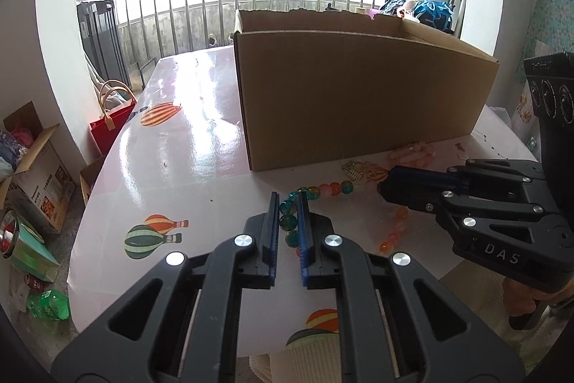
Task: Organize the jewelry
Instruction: 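Carry the beaded bracelet into the box with the left tool and release it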
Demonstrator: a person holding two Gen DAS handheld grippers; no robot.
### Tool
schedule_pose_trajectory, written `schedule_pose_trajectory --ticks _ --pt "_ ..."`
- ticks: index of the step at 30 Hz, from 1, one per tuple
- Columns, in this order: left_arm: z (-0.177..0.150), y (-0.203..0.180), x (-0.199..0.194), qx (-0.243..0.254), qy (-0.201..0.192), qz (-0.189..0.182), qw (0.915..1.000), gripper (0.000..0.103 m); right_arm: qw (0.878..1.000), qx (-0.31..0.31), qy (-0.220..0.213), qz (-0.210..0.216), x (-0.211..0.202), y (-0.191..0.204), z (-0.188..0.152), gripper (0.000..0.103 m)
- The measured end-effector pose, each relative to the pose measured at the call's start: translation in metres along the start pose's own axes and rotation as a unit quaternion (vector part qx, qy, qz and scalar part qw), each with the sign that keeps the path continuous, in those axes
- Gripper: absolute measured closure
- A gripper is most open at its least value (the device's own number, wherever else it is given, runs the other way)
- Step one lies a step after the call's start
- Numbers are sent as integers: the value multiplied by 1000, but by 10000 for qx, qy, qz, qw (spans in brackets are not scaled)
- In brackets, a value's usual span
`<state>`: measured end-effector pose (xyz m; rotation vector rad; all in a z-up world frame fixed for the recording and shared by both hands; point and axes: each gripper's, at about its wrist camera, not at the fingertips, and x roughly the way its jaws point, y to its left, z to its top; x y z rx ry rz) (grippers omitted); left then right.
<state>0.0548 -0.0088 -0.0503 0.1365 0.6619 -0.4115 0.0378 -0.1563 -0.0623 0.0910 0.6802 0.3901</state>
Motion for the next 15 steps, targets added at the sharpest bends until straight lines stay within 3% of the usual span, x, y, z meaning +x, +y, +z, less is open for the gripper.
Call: schedule_pose_trajectory --ticks 15 --pt "13 -13 -32 88 -354 23 9993 95 9994 -75 -327 -21 -34 7 1 93"
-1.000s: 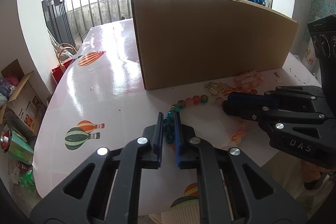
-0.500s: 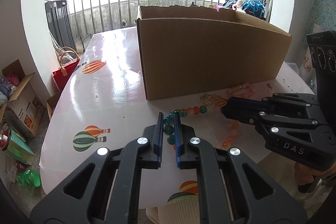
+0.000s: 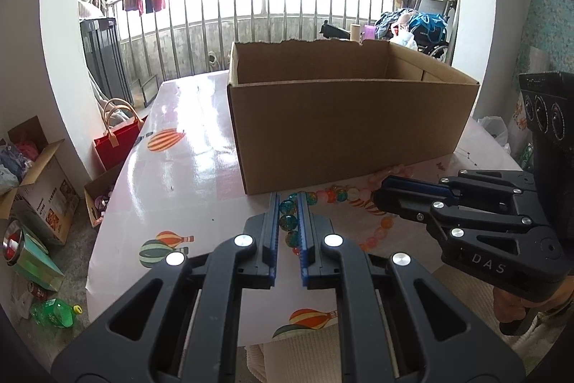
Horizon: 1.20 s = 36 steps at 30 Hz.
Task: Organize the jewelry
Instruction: 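Carry the beaded bracelet into the box with the left tool and release it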
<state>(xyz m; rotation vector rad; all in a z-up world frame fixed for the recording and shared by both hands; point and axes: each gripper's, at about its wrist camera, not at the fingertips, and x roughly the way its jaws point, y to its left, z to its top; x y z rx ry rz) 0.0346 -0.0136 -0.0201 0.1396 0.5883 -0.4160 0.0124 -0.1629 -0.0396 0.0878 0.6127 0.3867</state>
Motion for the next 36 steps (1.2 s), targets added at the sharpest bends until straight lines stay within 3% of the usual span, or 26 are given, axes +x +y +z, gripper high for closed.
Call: schedule_pose_trajectory --ticks 10,21,28,36 --pt "21 -16 -30 235 -424 11 9988 94 9990 -80 -427 -72 -34 5 9 93" --pt "71 -30 -52 602 -987 -40 9933 95 9942 -161 -1037 -227 -76 -9 50 93" --pt "112 -40 -43 802 -1189 -85 9896 95 9922 -172 -1186 -330 -82 -26 88 93" --pt "153 -37 -1 758 -1039 -237 9914 95 9953 -59 -903 -338 -60 -58 130 93"
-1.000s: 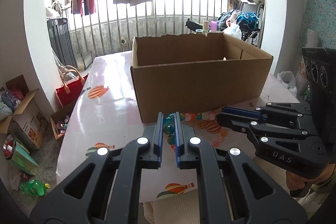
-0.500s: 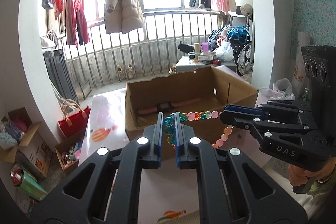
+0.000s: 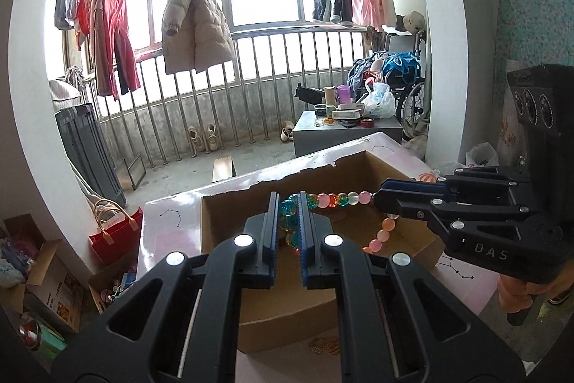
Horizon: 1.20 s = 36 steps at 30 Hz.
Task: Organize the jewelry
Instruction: 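Carry the beaded bracelet into the box with the left tool and release it, then withdraw both tools from the box toward the remaining jewelry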
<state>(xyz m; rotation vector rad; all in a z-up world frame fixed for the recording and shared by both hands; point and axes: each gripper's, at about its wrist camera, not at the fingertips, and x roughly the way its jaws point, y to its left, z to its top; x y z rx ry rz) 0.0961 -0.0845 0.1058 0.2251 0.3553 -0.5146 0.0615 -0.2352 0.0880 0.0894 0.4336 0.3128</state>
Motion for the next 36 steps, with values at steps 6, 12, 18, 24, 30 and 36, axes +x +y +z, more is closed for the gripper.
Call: schedule_pose_trajectory --ticks 6,12,18,24,30,36 --pt "6 23 56 -228 563 -166 9980 95 9965 470 659 219 45 -30 16 93" --pt "-1 43 110 -344 1353 -257 9899 95 9839 920 1477 419 96 -52 21 93" --pt "-16 62 148 -477 2221 -236 9736 95 9541 1533 2483 669 143 -64 14 93" --pt "-25 70 162 -515 2795 -64 9587 94 9132 2232 3282 920 183 -71 -4 93" --pt "-26 76 158 -610 2704 62 9608 93 9100 2447 3221 910 184 -72 -16 92" --pt "-14 81 135 -746 2290 79 9705 92 9254 2251 2927 857 170 -72 -8 92"
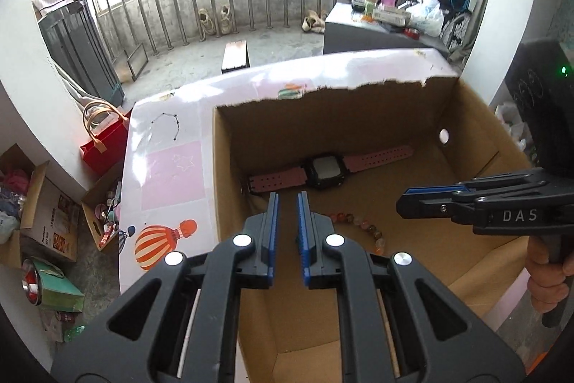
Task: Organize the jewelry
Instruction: 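Withdraw both tools from the box toward the remaining jewelry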
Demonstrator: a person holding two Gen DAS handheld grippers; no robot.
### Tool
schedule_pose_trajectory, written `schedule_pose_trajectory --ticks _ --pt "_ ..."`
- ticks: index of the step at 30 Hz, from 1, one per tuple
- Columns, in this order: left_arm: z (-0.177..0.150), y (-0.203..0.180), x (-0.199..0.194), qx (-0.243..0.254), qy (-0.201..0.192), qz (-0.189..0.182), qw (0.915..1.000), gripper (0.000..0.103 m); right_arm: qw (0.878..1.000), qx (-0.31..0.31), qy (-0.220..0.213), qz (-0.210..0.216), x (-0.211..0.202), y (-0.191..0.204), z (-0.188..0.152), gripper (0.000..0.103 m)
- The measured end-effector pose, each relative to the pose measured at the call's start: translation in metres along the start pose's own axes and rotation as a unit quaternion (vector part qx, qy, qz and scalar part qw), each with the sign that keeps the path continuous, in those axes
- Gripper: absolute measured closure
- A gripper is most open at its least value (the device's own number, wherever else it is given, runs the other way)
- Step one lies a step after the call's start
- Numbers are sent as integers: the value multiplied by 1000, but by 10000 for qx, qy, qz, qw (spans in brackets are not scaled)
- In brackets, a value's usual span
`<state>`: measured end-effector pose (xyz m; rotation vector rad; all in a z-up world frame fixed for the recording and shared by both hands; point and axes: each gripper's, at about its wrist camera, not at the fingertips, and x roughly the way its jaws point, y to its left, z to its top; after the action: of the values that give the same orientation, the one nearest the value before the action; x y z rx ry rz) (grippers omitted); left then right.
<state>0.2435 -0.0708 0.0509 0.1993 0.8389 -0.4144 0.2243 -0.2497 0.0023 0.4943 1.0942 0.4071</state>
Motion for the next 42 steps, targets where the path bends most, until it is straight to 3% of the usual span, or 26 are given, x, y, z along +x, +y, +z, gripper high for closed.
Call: schedule_pose_trajectory --ticks 4,10,11,13,17,21,27,33,42 --pt "-4 -1 -30 -80 -412 -133 9990 85 9989 -292 -370 -33 -24 9 -4 92" --pt "-33 -9 -83 -33 -966 -403 9945 73 9880 -1014 -1111 -352 -78 32 -38 90" --pt "-39 -11 -90 -14 -1044 -426 9936 70 9851 -1115 -1250 -397 -89 34 -47 86" --pt "-54 -15 -105 12 -1176 -480 9919 64 9792 -1228 -1529 -528 -109 33 -66 58" --pt "-88 -19 -125 -57 -1355 -622 9888 52 9652 -1377 -2051 -859 -140 28 -107 49" --pt "-122 -26 -128 -25 -1385 -528 9890 36 9663 -1110 -2112 -964 -150 8 -144 47" --pt "-151 -31 -88 -376 -762 -396 9956 31 9776 -332 -1826 -988 -135 -33 -169 47" --pt "-146 -20 -46 -808 -302 66 9963 31 9820 127 -1551 -1067 -112 -53 -151 47" --pt "-128 -1 -27 -1116 -330 180 9930 31 9797 237 -1653 -1109 -104 -58 -133 46"
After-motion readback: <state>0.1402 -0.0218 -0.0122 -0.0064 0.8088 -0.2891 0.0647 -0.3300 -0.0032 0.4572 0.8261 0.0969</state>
